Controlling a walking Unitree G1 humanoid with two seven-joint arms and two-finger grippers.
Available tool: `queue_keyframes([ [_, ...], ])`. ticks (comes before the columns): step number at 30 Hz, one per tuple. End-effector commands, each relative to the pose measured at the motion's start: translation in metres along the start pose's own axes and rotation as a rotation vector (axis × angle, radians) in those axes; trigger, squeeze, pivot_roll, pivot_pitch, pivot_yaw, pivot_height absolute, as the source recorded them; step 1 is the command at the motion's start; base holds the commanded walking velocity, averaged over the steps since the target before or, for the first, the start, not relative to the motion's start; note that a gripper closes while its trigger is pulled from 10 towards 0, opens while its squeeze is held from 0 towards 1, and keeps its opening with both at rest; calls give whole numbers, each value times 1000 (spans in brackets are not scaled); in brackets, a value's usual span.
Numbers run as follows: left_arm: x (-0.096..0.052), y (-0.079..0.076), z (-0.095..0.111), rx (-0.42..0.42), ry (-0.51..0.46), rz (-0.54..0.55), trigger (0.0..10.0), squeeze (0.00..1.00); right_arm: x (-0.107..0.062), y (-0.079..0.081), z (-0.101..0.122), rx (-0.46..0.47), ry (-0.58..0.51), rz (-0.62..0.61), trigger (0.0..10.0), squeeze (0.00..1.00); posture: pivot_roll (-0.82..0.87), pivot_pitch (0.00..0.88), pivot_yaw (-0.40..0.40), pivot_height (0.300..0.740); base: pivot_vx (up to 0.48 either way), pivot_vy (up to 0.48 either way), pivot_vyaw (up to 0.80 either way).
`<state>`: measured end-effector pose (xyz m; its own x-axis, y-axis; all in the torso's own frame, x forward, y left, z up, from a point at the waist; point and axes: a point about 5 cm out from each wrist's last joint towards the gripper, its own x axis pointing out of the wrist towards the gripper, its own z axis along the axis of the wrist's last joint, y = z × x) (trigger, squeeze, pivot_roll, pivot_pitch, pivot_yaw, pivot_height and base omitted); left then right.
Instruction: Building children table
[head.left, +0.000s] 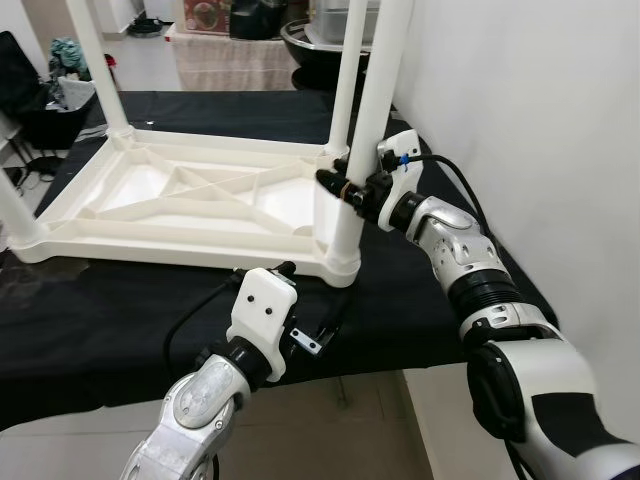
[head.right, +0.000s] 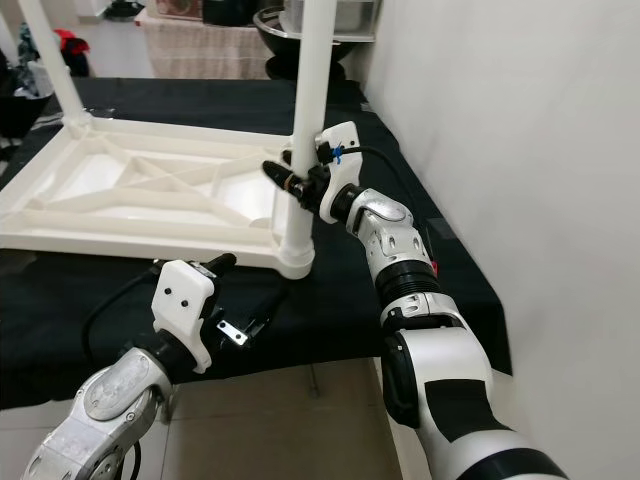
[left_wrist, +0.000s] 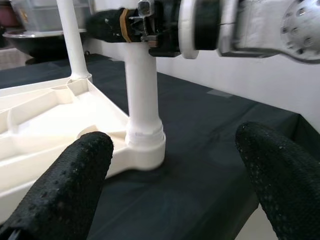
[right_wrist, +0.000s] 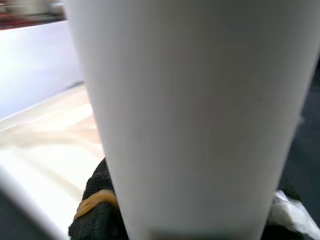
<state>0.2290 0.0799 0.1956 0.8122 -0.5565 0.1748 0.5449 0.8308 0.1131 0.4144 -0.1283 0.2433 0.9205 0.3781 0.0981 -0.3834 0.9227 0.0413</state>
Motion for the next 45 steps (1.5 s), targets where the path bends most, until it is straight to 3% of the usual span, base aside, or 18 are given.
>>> queue_keyframes([
  [1, 0, -2, -2, -3, 1, -8, 10000, 0, -12, -22, -24, -1, 116, -265, 0, 0, 100, 100, -83, 740, 0, 0, 0],
  [5, 1, -3, -2, -4, -2, -15, 10000, 0, -24, -24, -37, -26, 156, -518, 0, 0, 99, 96, -82, 740, 0, 0, 0],
  [9, 2, -4, -2, -4, -4, -17, 10000, 0, -38, -9, -43, 12, 111, -754, 0, 0, 109, 88, -89, 740, 0, 0, 0],
  [13, 1, -4, -1, -4, -4, -15, 10000, 0, -36, 3, -45, 43, 98, -775, 0, 0, 113, 88, -90, 740, 0, 0, 0],
  [14, 0, -4, -2, -3, -2, -14, 10000, 0, -33, 9, -45, 67, 92, -758, 9216, 0, 115, 85, -91, 740, 0, 0, 0],
  [16, 0, -3, -2, -1, 1, -12, 10000, 0, -28, 14, -44, 93, 78, -715, 10000, 0, 116, 83, -92, 740, 0, 0, 0],
  [17, -1, -3, -2, -1, 2, -11, 10000, 0, -25, 18, -40, 96, 57, -685, 10000, 1000, 116, 83, -92, 740, 0, 0, 0],
  [22, -1, -3, -3, 0, 1, -10, 10000, 0, -21, 11, -20, 78, -62, -587, 10000, 1000, 105, 80, -92, 740, 0, 0, 0],
  [23, 0, -3, -3, 0, -1, -11, 10000, 0, -20, 6, -2, 50, -168, -431, 10000, 584, 102, 80, -94, 740, 0, 0, 0],
  [25, 1, -3, -3, 0, -2, -11, 10000, 0, -19, 7, 5, 47, -210, -348, 10000, 584, 102, 78, -93, 740, 0, 0, 0],
  [26, 1, -3, -3, 5, -1, -10, 10000, 0, -17, 9, 5, 79, -187, -243, 10000, 0, 102, 78, -93, 740, 0, 0, 0],
  [30, 2, -3, -3, -2, -5, -10, 10000, 0, -19, 9, -2, 124, -101, 84, 10000, 0, 98, 80, -90, 740, 0, 0, 0],
  [31, 2, -3, -3, -2, -5, -10, 10000, 0, -19, 9, -2, 124, -101, 84, 10000, 0, 98, 80, -90, 740, 0, 0, 0],
  [32, 3, -3, -3, -1, -6, -11, 10000, 0, -23, 11, -4, 128, -73, 227, 10000, 0, 98, 82, -89, 740, 0, 0, 0],
  [33, 3, -3, -3, 0, -6, -15, 10000, 0, -40, 21, -13, 119, 10, 587, 10000, 0, 99, 83, -85, 740, 0, 0, 0],
  [35, 3, -3, -3, 0, -6, -15, 10000, 0, -40, 21, -13, 119, 10, 587, 10000, 0, 99, 83, -85, 740, 0, 0, 0],
  [37, 4, -4, -2, 0, -6, -17, 10000, 0, -49, 27, -23, 73, 69, 785, 10000, 0, 111, 84, -94, 740, 0, 0, 0],
  [45, 0, -4, -2, 3, -2, -12, 10000, 0, -29, 36, -21, 78, 68, 803, 10000, 0, 124, 92, -96, 740, 0, 0, 0],
])
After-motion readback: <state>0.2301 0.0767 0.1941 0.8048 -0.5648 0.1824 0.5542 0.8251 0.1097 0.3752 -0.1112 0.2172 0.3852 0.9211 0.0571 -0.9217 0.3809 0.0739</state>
